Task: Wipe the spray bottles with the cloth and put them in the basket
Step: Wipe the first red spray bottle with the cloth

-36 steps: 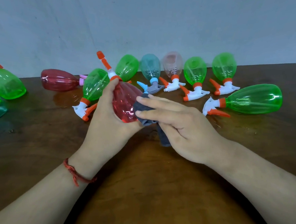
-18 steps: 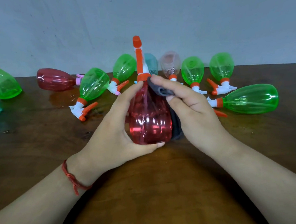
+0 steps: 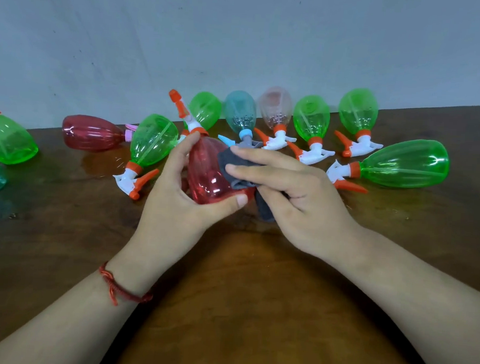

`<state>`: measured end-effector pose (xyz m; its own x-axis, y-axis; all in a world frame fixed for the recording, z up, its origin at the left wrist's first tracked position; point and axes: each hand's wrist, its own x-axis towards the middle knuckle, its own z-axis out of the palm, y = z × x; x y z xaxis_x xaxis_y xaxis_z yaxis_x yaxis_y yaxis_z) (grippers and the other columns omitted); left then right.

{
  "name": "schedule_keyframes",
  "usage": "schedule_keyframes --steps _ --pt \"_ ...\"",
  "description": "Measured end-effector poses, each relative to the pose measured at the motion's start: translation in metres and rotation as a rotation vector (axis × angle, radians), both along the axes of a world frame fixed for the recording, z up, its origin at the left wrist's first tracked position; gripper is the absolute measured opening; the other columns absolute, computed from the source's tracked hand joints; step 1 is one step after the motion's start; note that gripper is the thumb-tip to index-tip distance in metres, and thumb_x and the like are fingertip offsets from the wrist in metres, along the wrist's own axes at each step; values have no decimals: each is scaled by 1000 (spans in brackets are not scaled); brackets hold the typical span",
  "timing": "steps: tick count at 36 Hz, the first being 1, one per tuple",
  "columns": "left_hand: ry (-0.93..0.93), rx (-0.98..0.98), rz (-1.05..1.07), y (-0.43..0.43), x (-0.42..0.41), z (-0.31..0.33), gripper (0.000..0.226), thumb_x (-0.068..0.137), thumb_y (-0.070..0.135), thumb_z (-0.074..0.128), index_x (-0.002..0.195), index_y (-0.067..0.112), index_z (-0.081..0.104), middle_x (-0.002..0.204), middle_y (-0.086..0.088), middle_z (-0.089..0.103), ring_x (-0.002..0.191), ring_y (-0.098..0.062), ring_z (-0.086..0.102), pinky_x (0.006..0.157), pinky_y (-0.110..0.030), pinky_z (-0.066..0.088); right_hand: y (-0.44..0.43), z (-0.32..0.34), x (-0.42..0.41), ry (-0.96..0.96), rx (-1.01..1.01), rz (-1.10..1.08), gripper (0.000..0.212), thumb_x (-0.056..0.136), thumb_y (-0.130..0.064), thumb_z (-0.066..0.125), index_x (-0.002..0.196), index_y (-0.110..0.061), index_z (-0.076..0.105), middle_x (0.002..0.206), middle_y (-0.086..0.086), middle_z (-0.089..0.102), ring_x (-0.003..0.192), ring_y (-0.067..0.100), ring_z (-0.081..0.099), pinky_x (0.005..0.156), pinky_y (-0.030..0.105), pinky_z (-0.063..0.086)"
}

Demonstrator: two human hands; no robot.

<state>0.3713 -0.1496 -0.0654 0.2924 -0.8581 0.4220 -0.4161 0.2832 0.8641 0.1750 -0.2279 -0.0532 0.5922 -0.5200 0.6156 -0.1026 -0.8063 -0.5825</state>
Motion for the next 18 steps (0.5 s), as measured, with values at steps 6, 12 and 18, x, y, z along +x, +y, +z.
schedule_keyframes --steps 6,12,18 --pt "84 20 41 -3 7 1 113 62 37 103 157 34 43 143 10 65 125 -11 70 104 -44 59 3 0 -1 36 -64 41 48 100 9 50 134 -16 73 152 -4 59 142 7 52 118 36 45" --pt "-44 -1 4 1 2 -2 111 72 30 103 162 34 38 157 12 52 142 -16 57 114 -47 52 0 -5 4 -43 133 -47 47 104 4 51 139 -23 69 151 -9 59 145 -2 46 122 26 37" --pt "-86 15 -138 7 -3 1 113 72 28 102 164 31 35 160 8 49 147 -20 52 114 -50 52 -1 4 5 -136 412 -2 48 106 4 48 136 -27 71 145 -18 63 141 -8 47 123 24 35"
